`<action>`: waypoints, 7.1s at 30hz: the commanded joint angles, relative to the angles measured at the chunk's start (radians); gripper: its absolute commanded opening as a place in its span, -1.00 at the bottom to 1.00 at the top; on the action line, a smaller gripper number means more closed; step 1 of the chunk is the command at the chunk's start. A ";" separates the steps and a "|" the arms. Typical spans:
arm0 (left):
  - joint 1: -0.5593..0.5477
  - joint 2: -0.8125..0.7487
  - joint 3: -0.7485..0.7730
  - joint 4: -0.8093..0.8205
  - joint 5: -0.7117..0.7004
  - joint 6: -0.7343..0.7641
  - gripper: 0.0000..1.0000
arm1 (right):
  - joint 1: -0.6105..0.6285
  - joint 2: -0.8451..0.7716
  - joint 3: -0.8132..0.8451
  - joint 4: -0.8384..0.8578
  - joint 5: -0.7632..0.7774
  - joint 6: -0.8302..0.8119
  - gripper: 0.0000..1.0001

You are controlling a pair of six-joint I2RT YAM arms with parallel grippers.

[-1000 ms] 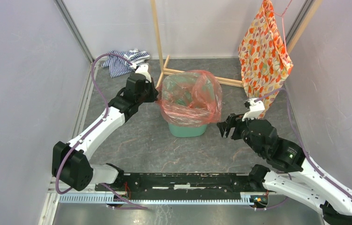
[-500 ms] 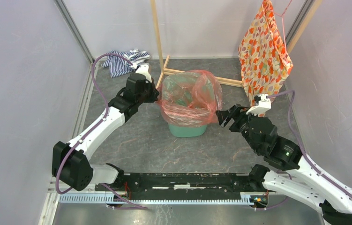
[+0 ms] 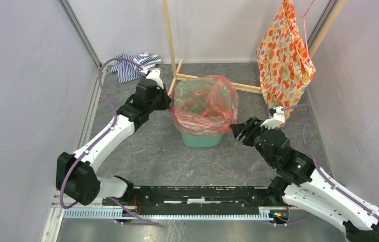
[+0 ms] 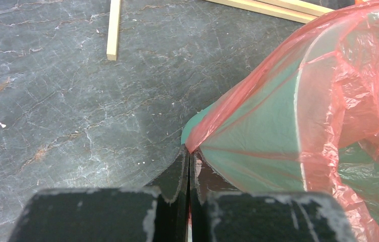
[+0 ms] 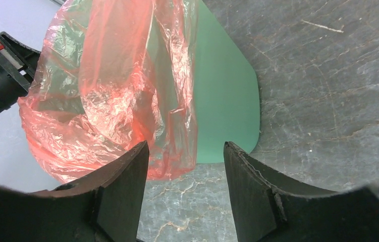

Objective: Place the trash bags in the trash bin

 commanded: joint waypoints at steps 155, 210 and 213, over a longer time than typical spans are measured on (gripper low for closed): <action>0.083 0.390 0.499 0.004 0.209 0.055 -0.96 | -0.392 0.807 0.779 -0.059 -0.540 -0.973 0.32; 0.084 0.383 0.238 0.107 0.084 -0.029 -0.96 | -0.636 0.887 0.517 0.238 -0.732 -0.546 -0.93; 0.083 0.378 0.233 0.091 0.071 -0.012 -0.96 | -0.633 0.840 0.440 0.303 -0.796 -0.478 -0.93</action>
